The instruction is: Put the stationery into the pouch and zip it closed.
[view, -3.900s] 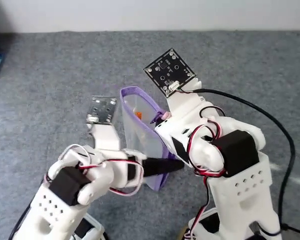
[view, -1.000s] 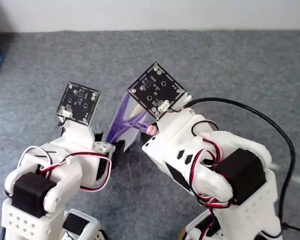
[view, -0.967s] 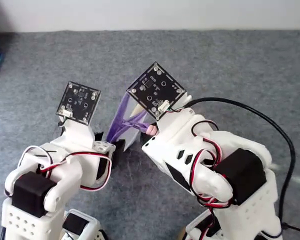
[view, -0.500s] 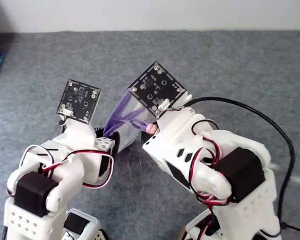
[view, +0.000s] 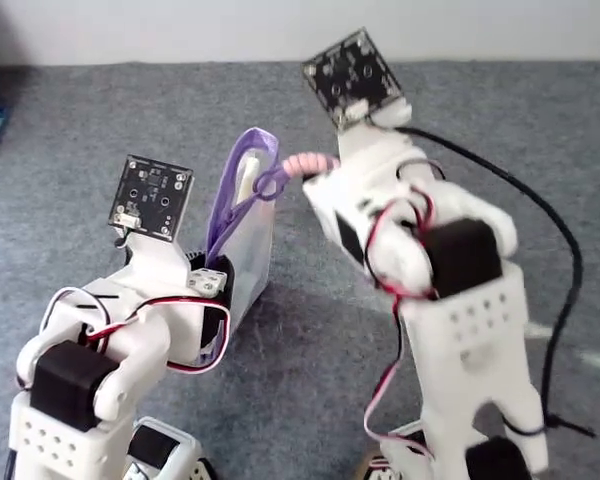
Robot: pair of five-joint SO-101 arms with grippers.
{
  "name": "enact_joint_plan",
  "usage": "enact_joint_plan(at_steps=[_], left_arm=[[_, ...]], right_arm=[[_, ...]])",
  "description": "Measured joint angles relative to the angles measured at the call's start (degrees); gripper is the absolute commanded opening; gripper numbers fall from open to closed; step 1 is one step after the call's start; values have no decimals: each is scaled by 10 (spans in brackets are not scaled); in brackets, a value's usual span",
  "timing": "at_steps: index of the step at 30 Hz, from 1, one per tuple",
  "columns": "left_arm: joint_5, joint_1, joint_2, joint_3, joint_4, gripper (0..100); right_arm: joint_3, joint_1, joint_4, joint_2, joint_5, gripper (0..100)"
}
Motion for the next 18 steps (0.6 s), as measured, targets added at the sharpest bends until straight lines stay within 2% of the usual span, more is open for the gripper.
enact_joint_plan(at_steps=[5,11,18], left_arm=[[3,0,-41,10,-1,9],[3,-1,-150,85,5,9],[3,-2,-242,140,7,9]], right_arm=[[0,26,-77,62,0,7],[0,65,-149,135,0,7],[1,103,-185,203,0,7]])
